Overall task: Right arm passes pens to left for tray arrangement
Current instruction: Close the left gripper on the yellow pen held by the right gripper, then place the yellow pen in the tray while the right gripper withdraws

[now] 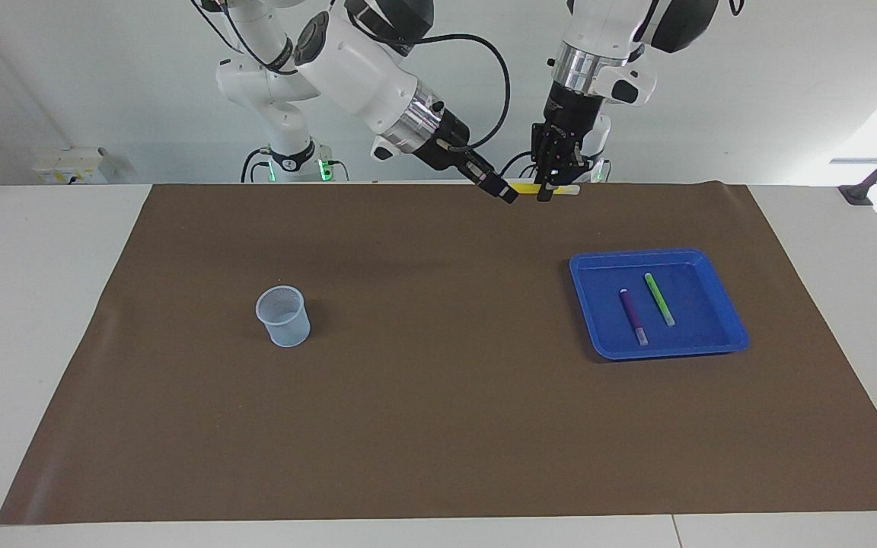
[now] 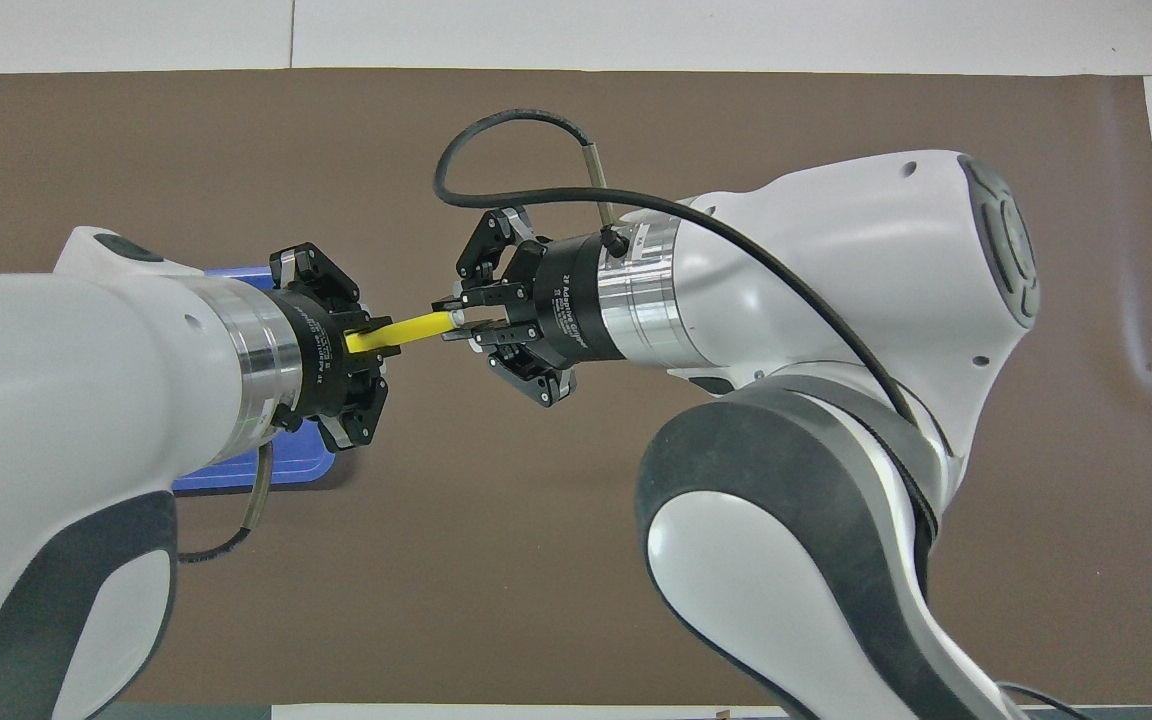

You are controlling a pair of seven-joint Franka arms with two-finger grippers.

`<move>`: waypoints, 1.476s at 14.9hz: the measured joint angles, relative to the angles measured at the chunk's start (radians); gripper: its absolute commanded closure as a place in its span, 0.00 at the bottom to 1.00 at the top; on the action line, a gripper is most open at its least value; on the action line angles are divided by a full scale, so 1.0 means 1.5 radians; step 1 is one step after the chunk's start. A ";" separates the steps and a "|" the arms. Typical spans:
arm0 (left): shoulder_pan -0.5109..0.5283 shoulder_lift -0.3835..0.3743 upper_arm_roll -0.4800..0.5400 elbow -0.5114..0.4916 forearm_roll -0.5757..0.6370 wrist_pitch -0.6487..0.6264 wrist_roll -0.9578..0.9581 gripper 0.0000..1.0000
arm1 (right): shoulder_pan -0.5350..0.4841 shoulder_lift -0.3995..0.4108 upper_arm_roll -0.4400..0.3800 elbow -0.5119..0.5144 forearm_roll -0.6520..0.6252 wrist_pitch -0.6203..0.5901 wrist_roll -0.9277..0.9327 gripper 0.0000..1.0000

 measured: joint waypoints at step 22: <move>0.352 0.077 0.018 -0.176 -0.080 0.016 1.210 1.00 | -0.012 -0.086 -0.383 -0.166 -0.459 -0.108 -0.829 0.00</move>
